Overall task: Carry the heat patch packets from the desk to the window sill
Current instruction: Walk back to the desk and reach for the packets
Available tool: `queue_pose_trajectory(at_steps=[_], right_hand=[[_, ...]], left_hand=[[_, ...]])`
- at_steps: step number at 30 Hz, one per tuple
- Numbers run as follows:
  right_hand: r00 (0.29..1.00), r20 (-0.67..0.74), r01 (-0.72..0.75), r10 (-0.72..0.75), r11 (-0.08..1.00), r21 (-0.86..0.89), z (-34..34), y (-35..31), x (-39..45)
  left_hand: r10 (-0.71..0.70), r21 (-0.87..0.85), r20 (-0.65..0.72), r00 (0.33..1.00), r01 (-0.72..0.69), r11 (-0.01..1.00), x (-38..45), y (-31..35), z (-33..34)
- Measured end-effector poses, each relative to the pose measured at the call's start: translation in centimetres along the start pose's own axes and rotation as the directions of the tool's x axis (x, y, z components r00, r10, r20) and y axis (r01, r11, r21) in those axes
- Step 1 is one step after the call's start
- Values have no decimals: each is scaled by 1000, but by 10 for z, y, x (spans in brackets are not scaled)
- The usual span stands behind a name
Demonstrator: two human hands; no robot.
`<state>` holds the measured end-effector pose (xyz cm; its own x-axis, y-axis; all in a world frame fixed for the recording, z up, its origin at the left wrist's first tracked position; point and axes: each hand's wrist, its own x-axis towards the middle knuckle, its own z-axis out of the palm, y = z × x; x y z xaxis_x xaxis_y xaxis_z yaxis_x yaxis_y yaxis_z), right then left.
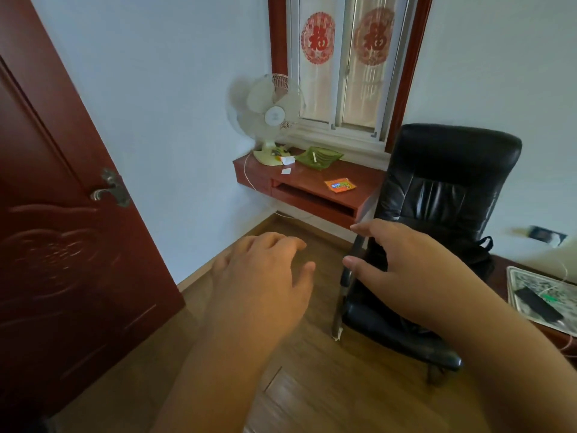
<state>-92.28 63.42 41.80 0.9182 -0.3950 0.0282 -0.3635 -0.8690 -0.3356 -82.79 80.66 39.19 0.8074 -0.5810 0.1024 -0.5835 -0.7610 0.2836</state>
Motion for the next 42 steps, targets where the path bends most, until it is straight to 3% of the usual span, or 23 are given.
queue_pose_trajectory(at_steps=[17, 26, 42], right_hand=[[962, -80, -261, 261, 965, 14, 22, -44, 166], [932, -147, -334, 330, 943, -4, 34, -32, 221], [975, -90, -202, 205, 979, 39, 21, 59, 432]], left_hand=[[187, -24, 50, 981, -186, 982, 195, -91, -17], [225, -9, 78, 971, -225, 974, 266, -110, -8], [29, 86, 53, 998, -33, 996, 455, -81, 22]])
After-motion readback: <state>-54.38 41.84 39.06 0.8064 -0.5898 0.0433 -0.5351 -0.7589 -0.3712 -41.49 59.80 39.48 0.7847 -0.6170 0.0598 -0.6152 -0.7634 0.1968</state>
